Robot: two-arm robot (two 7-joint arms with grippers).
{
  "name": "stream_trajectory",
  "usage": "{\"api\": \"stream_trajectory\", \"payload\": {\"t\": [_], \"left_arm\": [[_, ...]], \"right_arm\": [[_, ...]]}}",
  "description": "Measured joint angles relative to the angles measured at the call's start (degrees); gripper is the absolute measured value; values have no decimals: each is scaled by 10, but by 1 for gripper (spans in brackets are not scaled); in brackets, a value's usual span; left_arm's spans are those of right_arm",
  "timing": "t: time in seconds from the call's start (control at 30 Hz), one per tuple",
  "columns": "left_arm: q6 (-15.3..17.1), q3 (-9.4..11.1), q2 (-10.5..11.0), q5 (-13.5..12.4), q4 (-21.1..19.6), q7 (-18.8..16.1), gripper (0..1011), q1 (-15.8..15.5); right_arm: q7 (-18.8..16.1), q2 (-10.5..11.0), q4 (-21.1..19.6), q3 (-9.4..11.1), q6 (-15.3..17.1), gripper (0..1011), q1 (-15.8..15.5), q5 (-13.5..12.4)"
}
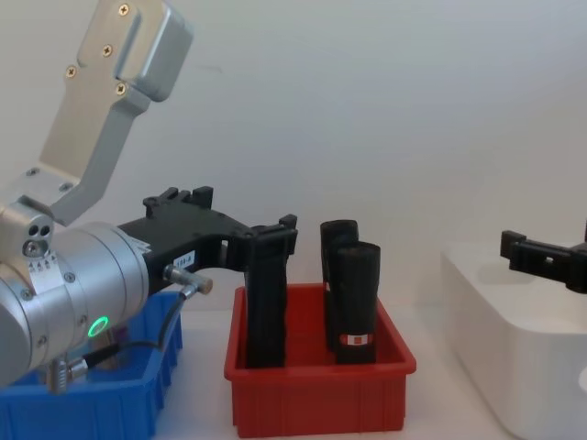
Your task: Pick the cotton swabs from the blue box and place them into the white box.
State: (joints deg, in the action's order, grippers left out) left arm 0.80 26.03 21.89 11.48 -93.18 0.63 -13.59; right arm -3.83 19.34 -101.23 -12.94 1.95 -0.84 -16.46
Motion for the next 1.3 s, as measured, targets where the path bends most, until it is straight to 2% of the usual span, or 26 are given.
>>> {"api": "stream_trajectory", "payload": {"t": [1.3], "left_arm": [[0, 0, 0, 0, 0, 0, 1004, 0]], "right_arm": [[0, 0, 0, 0, 0, 1001, 0, 0]]}}
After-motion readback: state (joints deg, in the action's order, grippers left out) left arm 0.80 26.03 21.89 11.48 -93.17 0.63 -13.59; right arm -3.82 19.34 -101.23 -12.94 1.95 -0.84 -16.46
